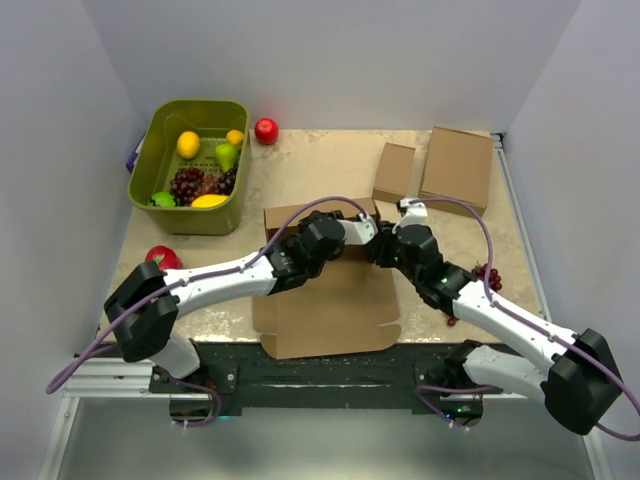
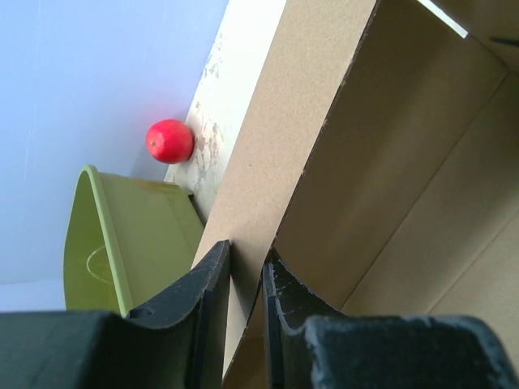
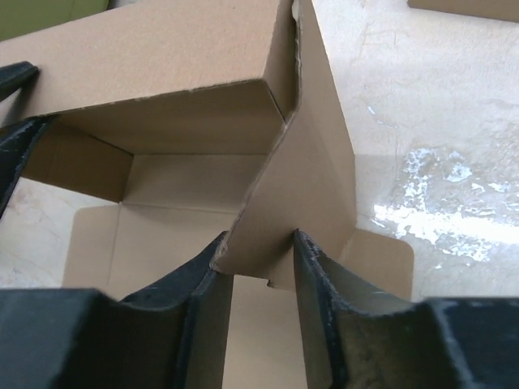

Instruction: Fold the paper box

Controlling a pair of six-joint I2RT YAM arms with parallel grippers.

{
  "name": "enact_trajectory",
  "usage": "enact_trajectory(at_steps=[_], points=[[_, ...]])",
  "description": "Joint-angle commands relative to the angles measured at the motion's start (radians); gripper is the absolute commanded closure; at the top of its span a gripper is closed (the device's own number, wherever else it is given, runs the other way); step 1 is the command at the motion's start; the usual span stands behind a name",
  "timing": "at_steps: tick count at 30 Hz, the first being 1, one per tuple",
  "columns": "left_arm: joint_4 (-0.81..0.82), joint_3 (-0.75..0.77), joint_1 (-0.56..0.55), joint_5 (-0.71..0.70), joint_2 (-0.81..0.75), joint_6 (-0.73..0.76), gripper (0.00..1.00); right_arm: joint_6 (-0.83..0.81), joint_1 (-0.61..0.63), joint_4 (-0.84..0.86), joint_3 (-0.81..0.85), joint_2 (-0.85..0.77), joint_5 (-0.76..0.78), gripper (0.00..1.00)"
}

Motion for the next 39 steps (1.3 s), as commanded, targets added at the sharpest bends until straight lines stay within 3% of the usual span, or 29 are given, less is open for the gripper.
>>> enact_trajectory(at_steps=[1, 7, 13, 17, 32, 39], points=[[-0.034, -0.093, -0.046, 0.106, -0.012, 0.005, 1.0, 0.022, 0.008, -0.057, 0.034, -0.068, 0.123, 0.48], [-0.028, -0.104, -0.05, 0.079, -0.004, 0.024, 1.0, -0.029, -0.002, -0.195, 0.066, -0.229, 0.206, 0.29], [-0.026, -0.107, -0.05, 0.08, -0.016, 0.024, 1.0, -0.044, -0.081, -0.285, 0.091, -0.321, 0.257, 0.26], [-0.026, -0.109, -0.05, 0.08, -0.024, 0.025, 1.0, -0.044, -0.224, -0.244, 0.054, -0.301, 0.156, 0.28], [-0.029, -0.125, -0.061, 0.082, -0.026, 0.054, 1.0, -0.138, -0.23, 0.018, -0.098, -0.152, -0.188, 0.28], [-0.034, -0.128, -0.073, 0.086, -0.021, 0.057, 1.0, -0.143, -0.23, 0.144, -0.128, -0.1, -0.254, 0.2]])
